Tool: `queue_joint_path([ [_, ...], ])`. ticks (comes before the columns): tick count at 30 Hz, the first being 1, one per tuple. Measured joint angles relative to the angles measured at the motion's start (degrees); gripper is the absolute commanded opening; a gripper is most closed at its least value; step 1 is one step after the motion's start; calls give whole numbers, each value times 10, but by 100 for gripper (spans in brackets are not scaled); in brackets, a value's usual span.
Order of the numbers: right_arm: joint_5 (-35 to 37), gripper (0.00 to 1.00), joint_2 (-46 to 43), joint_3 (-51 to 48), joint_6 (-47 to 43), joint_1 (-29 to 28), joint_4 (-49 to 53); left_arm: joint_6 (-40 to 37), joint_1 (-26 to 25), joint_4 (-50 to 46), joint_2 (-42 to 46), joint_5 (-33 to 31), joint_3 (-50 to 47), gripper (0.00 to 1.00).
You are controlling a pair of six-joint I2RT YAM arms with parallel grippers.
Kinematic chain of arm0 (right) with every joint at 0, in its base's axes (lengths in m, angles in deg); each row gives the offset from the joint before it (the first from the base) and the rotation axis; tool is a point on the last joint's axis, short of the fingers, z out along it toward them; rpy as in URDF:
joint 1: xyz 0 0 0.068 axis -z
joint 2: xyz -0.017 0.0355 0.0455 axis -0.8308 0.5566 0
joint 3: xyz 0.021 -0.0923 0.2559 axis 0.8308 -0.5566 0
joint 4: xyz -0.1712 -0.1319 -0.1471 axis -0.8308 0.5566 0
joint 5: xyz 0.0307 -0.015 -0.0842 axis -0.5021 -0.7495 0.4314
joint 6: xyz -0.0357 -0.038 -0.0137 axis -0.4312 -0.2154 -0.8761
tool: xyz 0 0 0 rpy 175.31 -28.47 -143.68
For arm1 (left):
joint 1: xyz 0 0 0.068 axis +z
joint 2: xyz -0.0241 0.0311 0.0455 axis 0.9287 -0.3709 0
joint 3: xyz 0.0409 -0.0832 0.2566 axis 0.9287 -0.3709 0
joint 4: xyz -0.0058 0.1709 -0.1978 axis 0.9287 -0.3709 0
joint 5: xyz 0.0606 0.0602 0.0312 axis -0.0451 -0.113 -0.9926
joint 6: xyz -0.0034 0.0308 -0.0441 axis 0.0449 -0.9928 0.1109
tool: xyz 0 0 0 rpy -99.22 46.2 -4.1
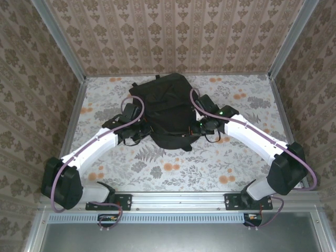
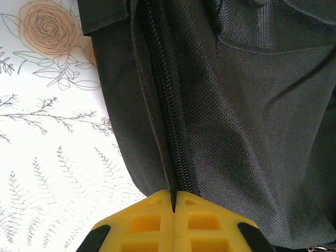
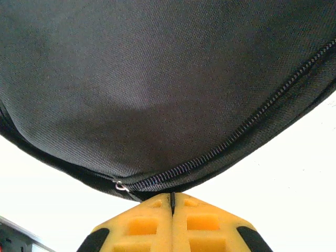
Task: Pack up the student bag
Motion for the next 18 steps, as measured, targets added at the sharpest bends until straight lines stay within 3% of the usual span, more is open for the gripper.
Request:
queue_joint_path([
  [6, -12, 0, -23, -31, 0, -32, -25, -38, 21, -41, -30, -5, 37, 0],
  [12, -42, 0, -37, -47, 76, -101, -101, -80, 45, -96, -67, -20, 106, 3],
  [16, -63, 0, 14, -35, 144, -132, -160, -98, 76, -127, -90, -37, 140, 17],
  [18, -75, 0, 49, -22, 178, -139, -191, -104, 94, -136, -92, -45, 143, 29],
])
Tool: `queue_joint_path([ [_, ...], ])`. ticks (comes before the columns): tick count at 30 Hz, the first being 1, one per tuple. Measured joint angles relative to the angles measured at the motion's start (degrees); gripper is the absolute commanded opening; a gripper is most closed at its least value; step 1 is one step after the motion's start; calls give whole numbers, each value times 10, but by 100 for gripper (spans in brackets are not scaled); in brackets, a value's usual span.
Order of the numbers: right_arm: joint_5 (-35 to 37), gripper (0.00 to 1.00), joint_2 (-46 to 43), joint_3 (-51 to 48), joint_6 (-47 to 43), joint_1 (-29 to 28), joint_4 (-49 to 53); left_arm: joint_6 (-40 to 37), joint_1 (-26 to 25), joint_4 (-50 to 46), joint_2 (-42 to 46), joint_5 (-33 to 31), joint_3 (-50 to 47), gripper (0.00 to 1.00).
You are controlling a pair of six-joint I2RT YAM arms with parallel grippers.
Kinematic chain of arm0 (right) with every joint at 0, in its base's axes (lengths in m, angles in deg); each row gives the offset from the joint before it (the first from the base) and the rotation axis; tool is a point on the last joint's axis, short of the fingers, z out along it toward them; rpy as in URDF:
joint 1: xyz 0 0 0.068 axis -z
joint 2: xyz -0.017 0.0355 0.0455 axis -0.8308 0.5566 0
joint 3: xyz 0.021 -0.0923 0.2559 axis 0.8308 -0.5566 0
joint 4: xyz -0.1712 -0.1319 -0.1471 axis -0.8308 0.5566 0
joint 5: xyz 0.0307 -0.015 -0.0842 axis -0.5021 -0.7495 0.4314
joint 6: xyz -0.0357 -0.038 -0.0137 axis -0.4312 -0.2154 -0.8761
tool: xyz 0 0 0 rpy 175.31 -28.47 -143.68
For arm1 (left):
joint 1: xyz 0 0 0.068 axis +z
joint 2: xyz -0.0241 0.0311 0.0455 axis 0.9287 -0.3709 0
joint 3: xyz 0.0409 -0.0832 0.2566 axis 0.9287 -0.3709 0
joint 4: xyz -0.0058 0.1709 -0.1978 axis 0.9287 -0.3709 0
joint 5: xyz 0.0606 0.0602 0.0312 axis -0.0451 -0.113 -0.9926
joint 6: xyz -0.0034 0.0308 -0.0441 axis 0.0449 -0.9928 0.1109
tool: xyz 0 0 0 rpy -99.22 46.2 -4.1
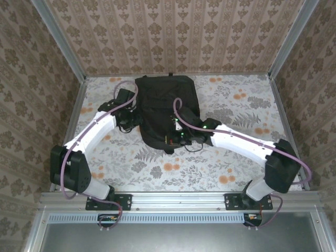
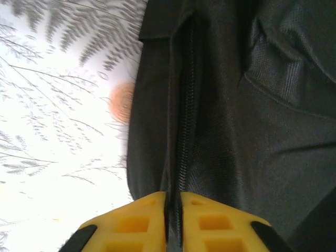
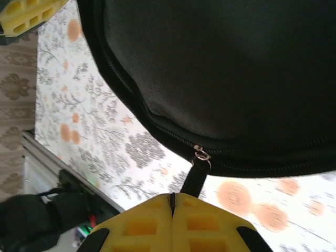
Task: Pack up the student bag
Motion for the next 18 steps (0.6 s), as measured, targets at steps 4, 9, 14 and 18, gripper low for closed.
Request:
queue_joint_path([
  [4, -17, 0, 74, 47, 64, -10, -56, -6, 43, -24, 15, -7, -1, 45],
  [9, -20, 0, 143, 117, 113, -21, -92, 8, 68, -47, 107, -10, -35, 48],
  [14, -19, 0, 150, 131, 125, -29, -103, 69, 61, -51, 191, 23, -96, 47],
  [18, -15, 0, 146, 119, 129, -30, -111, 118, 28, -49, 184, 39, -118, 47],
])
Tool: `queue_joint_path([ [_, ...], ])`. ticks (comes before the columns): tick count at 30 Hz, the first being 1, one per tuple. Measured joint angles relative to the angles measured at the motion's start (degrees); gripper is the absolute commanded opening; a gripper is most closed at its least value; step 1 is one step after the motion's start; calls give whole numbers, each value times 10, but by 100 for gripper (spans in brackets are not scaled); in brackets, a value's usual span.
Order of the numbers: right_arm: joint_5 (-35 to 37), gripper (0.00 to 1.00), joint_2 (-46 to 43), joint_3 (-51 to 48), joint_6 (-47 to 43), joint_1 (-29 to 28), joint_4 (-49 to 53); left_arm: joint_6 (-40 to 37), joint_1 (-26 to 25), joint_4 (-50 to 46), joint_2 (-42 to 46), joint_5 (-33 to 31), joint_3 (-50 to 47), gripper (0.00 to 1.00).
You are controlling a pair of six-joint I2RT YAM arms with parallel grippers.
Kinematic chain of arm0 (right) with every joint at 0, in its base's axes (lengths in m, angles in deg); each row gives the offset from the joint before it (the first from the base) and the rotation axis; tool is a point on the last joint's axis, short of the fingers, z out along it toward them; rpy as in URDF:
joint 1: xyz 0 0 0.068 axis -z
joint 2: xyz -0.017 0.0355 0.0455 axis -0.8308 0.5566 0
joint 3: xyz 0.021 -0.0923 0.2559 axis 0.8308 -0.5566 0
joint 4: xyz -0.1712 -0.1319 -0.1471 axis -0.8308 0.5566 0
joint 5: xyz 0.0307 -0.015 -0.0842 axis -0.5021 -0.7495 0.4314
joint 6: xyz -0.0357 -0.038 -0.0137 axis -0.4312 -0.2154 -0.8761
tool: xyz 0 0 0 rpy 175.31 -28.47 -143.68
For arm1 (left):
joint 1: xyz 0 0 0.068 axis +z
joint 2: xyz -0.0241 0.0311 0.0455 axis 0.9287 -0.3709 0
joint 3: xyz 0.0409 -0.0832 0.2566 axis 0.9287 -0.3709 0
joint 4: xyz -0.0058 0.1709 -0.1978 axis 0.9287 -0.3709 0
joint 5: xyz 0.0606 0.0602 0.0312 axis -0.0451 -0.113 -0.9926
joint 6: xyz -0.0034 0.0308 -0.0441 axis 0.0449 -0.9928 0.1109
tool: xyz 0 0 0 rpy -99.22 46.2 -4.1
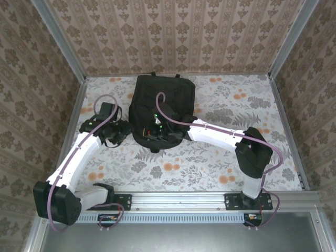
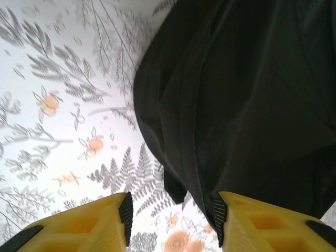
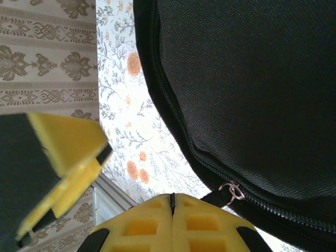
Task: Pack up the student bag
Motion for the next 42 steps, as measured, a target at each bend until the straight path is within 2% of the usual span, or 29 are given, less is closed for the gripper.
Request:
queue_joint_path([
  [6, 7, 0, -27, -51, 7, 0, -10, 42, -41, 26, -46, 4, 0, 42],
  [17, 14, 0, -45, -70, 9, 0, -30, 74, -46, 75, -89, 4, -23, 31],
  [20, 17, 0, -45, -76, 9, 0, -34, 75, -46, 82, -94, 4, -26, 24],
  [24, 21, 0, -48, -79, 8, 0, -33, 73, -45, 92, -92, -2, -35, 2],
  [25, 22, 0, -49, -80, 8, 0, -33, 71, -45, 92, -90, -5, -37, 0],
  [42, 87, 0, -103, -89, -76, 6, 70, 36, -14, 77, -50, -17, -42, 0],
])
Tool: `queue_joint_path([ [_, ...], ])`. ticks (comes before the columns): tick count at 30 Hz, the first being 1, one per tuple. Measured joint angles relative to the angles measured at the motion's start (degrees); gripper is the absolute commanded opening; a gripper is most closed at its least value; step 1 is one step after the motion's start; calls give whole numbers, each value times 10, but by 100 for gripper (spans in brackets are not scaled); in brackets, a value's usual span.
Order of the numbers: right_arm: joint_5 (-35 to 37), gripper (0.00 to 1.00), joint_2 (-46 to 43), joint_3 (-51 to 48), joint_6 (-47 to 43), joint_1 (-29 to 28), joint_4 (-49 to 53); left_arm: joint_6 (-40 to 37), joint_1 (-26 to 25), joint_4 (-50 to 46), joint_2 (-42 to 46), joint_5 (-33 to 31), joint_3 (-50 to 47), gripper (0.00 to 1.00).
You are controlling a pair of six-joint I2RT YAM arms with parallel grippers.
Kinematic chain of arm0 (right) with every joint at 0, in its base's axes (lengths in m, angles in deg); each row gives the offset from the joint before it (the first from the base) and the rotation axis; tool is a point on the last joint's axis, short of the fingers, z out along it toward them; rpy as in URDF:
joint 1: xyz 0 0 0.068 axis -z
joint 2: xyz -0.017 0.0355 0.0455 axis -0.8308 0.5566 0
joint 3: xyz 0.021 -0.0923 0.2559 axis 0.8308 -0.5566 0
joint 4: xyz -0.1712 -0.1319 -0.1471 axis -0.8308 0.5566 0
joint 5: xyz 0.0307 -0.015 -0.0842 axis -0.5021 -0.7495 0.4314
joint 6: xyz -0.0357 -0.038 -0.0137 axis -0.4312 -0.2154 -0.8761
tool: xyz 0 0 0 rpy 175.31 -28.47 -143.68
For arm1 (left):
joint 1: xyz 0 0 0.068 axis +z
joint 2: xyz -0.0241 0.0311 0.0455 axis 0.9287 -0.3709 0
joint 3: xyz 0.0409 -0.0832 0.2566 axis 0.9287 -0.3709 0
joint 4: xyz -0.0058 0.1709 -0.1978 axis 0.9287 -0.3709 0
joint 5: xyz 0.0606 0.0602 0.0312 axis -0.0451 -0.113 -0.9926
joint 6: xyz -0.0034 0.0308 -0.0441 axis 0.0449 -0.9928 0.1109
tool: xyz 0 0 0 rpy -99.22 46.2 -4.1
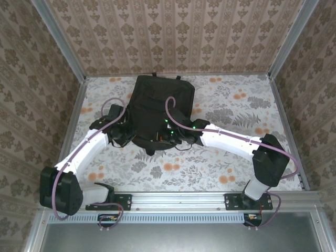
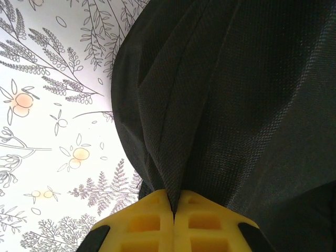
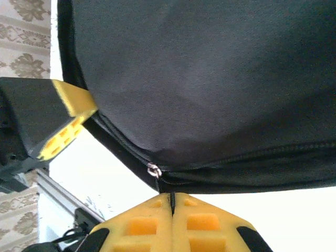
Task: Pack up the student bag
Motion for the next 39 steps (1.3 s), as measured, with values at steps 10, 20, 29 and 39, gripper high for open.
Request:
queue_joint_path([
  [10, 7, 0, -18, -15, -54, 63, 39, -21, 16, -11, 9, -9, 0, 0],
  [20, -11, 0, -18, -15, -102, 112, 60, -50, 39, -18, -6, -15, 6, 0],
  [29, -25, 0, -41, -37, -87, 47, 34, -97, 54, -35, -89, -51, 79, 11],
  [39, -18, 0, -47, -58, -23, -19, -9, -126, 65, -46, -117, -58, 117, 49],
])
